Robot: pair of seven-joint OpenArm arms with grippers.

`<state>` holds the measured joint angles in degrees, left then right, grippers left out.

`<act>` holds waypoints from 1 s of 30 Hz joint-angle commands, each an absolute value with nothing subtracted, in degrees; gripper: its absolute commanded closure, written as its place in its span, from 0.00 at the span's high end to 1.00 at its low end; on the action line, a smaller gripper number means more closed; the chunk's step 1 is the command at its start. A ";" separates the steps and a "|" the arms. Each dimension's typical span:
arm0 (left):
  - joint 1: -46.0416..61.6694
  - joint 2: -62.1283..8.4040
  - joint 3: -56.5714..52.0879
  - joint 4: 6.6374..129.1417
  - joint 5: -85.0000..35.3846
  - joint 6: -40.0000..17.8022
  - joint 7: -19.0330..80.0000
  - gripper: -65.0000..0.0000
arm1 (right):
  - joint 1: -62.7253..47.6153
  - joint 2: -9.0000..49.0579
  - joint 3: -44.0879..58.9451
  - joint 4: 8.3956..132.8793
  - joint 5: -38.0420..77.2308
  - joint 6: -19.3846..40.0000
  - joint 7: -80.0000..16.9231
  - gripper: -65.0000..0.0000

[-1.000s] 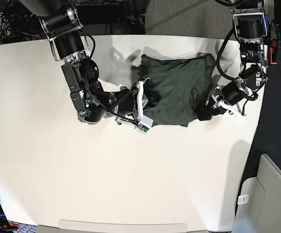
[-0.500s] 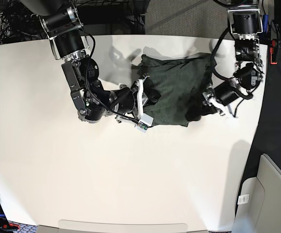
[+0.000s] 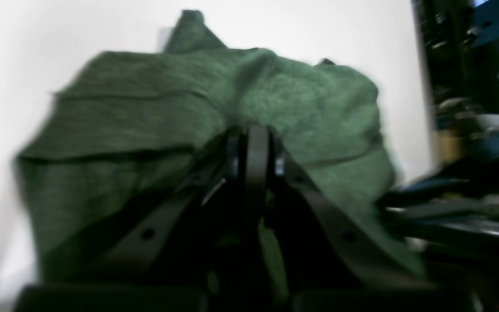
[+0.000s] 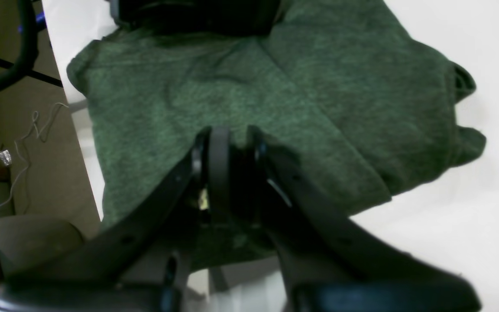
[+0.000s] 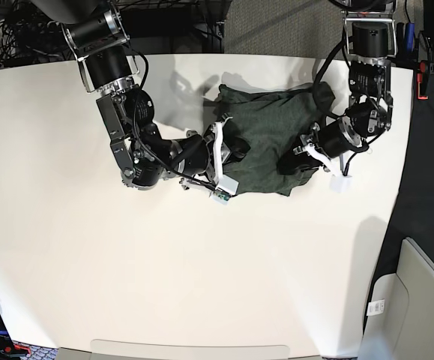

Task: Fold the T-shirt properly
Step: 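Grasp the bundle's sides with both grippers and square its edges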

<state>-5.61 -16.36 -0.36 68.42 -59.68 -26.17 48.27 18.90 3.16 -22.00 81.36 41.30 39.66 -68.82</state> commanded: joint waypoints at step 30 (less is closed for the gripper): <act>-12.70 -17.71 -0.84 69.23 -49.89 -25.89 44.35 0.00 | 20.18 3.03 -27.38 82.42 39.25 40.00 -71.34 0.07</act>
<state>-10.98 -16.99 -0.49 68.16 -48.77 -25.32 45.54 18.90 3.44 -27.49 81.36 38.74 39.68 -71.16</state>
